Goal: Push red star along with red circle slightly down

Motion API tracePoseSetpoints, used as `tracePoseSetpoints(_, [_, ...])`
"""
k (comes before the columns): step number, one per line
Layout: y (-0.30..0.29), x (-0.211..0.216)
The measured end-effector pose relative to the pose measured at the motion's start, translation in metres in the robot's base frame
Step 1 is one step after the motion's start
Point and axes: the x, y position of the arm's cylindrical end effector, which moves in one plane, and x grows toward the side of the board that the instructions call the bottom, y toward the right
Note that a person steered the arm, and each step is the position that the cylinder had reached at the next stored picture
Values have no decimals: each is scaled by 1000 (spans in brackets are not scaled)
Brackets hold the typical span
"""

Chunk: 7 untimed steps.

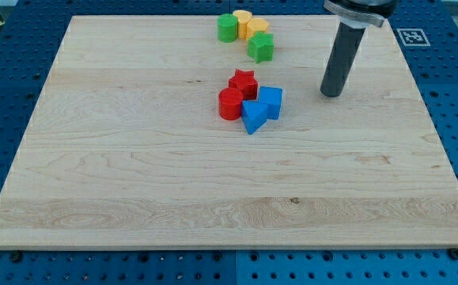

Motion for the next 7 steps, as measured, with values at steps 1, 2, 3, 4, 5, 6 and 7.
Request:
tracePoseSetpoints(1, [-50, -20])
tracePoseSetpoints(2, [-98, -33])
tracePoseSetpoints(3, [-124, -34])
tracePoseSetpoints(4, [-133, -27])
tracePoseSetpoints(5, [-134, -3])
tracePoseSetpoints(6, [-134, 5])
tracePoseSetpoints(7, [-133, -18])
